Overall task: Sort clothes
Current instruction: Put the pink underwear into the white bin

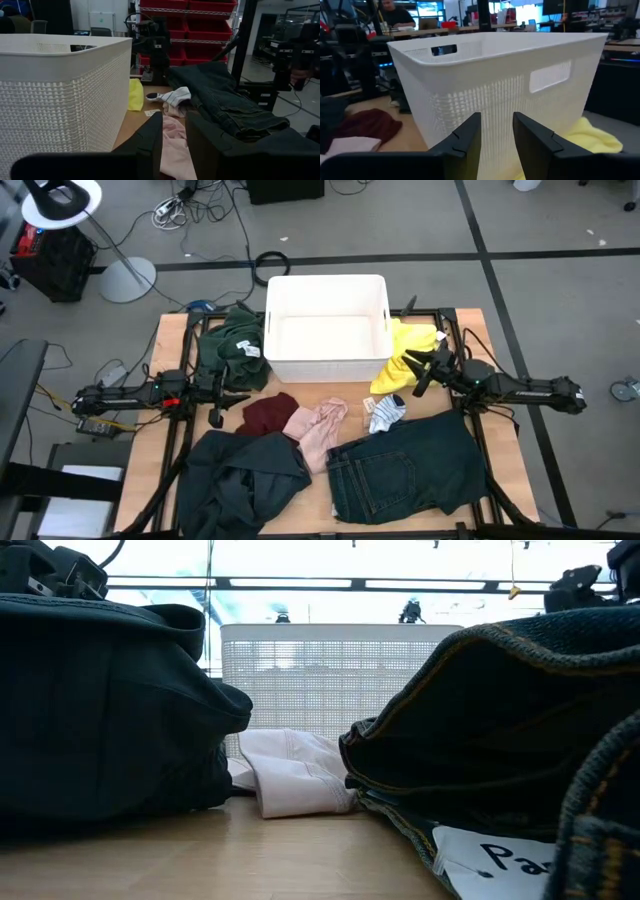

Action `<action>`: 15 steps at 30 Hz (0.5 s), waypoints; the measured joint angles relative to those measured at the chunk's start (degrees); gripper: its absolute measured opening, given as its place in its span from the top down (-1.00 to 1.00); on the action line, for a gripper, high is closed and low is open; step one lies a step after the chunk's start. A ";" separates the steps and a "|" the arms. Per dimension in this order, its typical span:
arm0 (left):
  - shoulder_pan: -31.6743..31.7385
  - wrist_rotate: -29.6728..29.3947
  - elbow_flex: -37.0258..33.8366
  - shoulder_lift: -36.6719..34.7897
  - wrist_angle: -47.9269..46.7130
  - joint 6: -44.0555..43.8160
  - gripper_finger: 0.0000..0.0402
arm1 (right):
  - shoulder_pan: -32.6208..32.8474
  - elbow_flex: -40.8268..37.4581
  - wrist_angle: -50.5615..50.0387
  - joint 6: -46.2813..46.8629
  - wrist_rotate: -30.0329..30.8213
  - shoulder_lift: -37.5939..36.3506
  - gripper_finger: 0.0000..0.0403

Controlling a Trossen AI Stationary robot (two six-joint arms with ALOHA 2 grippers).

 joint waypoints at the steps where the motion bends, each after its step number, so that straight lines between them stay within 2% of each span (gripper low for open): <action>1: -0.02 0.02 -0.02 0.02 0.00 -0.02 0.55 | 0.00 0.59 0.01 -0.10 0.01 0.02 0.43; 7: -0.02 0.00 -0.02 0.00 0.00 -0.02 0.55 | 0.07 6.86 -3.00 -2.85 0.09 -0.01 0.44; 12: -0.02 0.00 -0.02 0.02 0.00 0.00 0.55 | 0.53 15.90 -15.70 -3.11 0.10 1.18 0.44; 15: -0.01 0.02 0.00 0.01 0.00 0.00 0.55 | 1.30 22.09 -22.77 0.61 0.10 3.72 0.44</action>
